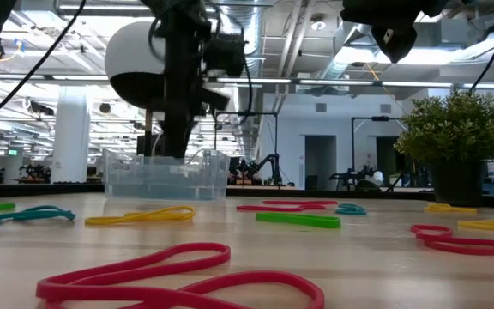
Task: Pick and place rubber bands into bin
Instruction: Put the green rubber band into the transparent container
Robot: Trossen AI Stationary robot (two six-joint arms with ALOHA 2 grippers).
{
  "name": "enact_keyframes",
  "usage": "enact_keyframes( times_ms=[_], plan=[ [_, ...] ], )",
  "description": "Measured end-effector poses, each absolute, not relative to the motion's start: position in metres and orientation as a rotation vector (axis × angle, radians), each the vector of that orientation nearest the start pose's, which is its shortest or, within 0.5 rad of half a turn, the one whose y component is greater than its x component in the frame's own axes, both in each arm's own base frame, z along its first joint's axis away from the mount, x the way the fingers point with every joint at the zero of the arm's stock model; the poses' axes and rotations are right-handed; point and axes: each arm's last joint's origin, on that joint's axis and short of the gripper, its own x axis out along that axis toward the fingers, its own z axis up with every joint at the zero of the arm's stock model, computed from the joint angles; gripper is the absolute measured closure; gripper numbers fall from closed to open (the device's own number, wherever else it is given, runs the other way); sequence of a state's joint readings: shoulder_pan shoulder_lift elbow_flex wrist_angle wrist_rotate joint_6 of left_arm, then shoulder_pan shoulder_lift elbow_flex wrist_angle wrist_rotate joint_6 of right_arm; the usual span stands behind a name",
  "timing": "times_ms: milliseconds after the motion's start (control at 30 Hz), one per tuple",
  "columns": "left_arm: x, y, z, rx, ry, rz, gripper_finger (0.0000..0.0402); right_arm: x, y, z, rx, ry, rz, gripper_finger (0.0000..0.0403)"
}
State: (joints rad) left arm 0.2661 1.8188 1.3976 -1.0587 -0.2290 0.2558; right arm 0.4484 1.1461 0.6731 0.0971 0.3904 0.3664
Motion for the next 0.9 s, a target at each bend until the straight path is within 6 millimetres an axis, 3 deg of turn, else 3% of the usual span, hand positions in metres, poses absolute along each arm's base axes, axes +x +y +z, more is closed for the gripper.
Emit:
enact_keyframes(
  times_ms=[133,233,400,500,567,667,900],
  plan=[
    [0.329,0.083,0.264,0.153,1.461,0.129,0.0305,0.225,0.096,0.251,0.213,0.348,-0.005,0.0353],
    [0.317,0.067,0.303,0.174,1.343,0.083,0.0305,0.224,0.098,0.250,0.228,0.360,-0.004,0.0353],
    [0.266,0.040,0.363,0.115,1.155,0.128,0.0305,0.223,0.100,0.250,0.227,0.363,0.007,0.0353],
    [0.235,0.020,0.382,0.042,1.042,0.148,0.0305,0.222,0.101,0.250,0.227,0.361,0.011,0.0353],
    [0.219,0.008,0.381,0.006,0.994,0.144,0.0305,0.222,0.101,0.250,0.228,0.361,0.011,0.0353],
    [0.199,-0.009,0.361,-0.083,1.014,0.144,0.0305,0.223,0.101,0.250,0.228,0.359,0.010,0.0353],
    [0.174,-0.043,0.273,-0.202,1.199,0.137,0.0305,0.223,0.101,0.250,0.225,0.363,0.008,0.0353]
  ],
)
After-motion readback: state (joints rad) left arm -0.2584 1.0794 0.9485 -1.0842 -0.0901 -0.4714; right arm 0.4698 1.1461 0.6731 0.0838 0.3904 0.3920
